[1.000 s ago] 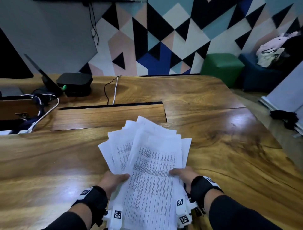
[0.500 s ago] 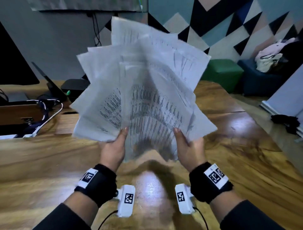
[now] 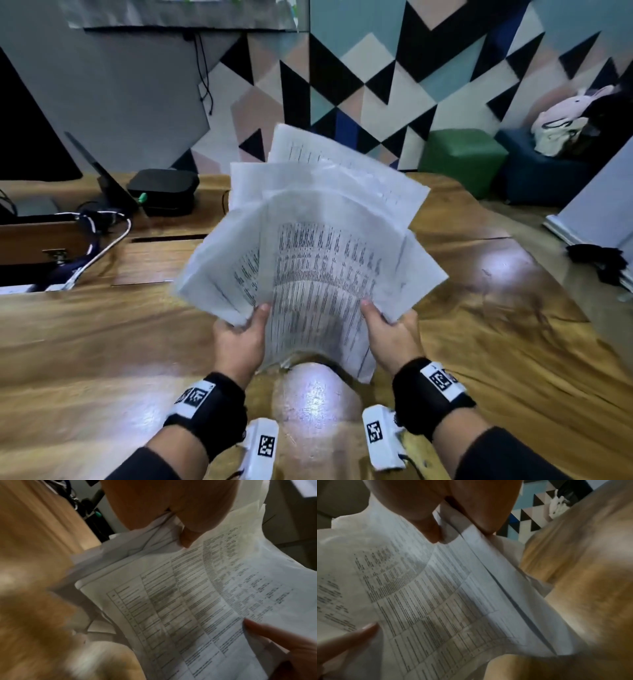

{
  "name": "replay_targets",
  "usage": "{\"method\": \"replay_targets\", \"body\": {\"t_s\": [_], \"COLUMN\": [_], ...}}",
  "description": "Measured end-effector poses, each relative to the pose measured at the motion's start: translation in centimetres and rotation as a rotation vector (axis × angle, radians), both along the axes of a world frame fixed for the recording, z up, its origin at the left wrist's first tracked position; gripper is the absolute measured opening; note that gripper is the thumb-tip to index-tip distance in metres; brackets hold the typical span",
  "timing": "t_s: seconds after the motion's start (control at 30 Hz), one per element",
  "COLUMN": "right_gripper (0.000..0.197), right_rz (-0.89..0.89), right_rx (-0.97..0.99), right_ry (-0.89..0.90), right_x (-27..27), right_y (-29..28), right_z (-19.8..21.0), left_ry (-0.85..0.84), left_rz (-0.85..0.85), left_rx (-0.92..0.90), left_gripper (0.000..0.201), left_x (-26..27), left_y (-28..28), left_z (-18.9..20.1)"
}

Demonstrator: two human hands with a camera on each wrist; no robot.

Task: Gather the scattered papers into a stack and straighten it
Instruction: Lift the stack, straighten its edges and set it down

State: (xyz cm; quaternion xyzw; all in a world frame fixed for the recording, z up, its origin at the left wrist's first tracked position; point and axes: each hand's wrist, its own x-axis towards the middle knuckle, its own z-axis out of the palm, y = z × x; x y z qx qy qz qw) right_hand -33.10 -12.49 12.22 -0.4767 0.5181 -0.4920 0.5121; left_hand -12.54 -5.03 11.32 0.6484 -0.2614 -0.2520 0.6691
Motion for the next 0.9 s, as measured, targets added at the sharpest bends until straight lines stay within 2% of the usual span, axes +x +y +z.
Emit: {"method": "replay_targets", "body": {"t_s": [0.07, 0.13, 0.17, 0.27, 0.33, 0.37, 0.43, 0.5, 0.63, 0.67, 0.8, 0.83, 0.9], "right_gripper": [0.017, 0.025, 0.027, 0.023, 0.015, 0.012, 0.01, 0.003, 0.024, 0.024, 0.019, 0.017, 0.015], "right_rz": [0.029, 0.12, 0.177, 0.236, 0.174, 0.138, 0.108, 0.079, 0.083, 0.104, 0.129, 0.099, 0.077], "right_rx": [-0.129, -0.232, -0.237, -0.171, -0.094, -0.058, -0.023, -0.075, -0.227, -0.227, -0.059, 0.001, 0.037], "right_ry": [-0.022, 0.039, 0.057, 0.087, 0.122, 0.116, 0.063, 0.019, -0.076, -0.089, -0.074, -0.063, -0.032], "right_x": [-0.8, -2.2, -2.6, -2.7, -1.5, -0.8, 0.4, 0.7, -0.8, -1.3, -2.4, -2.3, -2.1], "right_y": [-0.1, -0.1, 0.1, -0.2, 0.1, 0.2, 0.1, 0.0, -0.3, -0.3, -0.4, -0.3, -0.3], "right_z": [1.8, 2.7, 3.0, 0.6, -0.4, -0.6, -0.6, 0.9, 4.1, 4.2, 1.1, 0.4, -0.3], "left_ry": [-0.009, -0.038, -0.05, 0.014, 0.118, 0.15, 0.149, 0.106, -0.021, -0.036, -0.05, -0.084, -0.224], "left_rz": [-0.004, -0.062, -0.079, -0.103, -0.105, -0.095, -0.061, -0.036, -0.083, -0.116, -0.197, -0.213, -0.306], "left_rx": [-0.058, -0.064, -0.057, 0.035, 0.084, 0.088, 0.067, 0.018, -0.097, -0.115, -0.116, -0.098, -0.132], "left_gripper": [0.022, 0.014, 0.017, 0.017, 0.016, 0.021, 0.026, 0.009, 0.014, 0.016, 0.018, 0.027, 0.025], "left_x": [0.5, 1.5, 1.9, 2.4, 1.7, 1.2, 0.6, 0.6, 1.3, 1.4, 1.6, 1.1, -0.1], "left_y": [0.1, 0.8, 1.1, 1.6, 1.3, 1.1, 0.5, 0.3, 1.0, 1.3, 2.3, 2.5, 2.7], "left_z": [1.3, 2.1, 2.0, 0.3, -0.9, -1.1, -1.1, 0.0, 3.4, 3.7, 1.6, 1.4, 2.0]}}
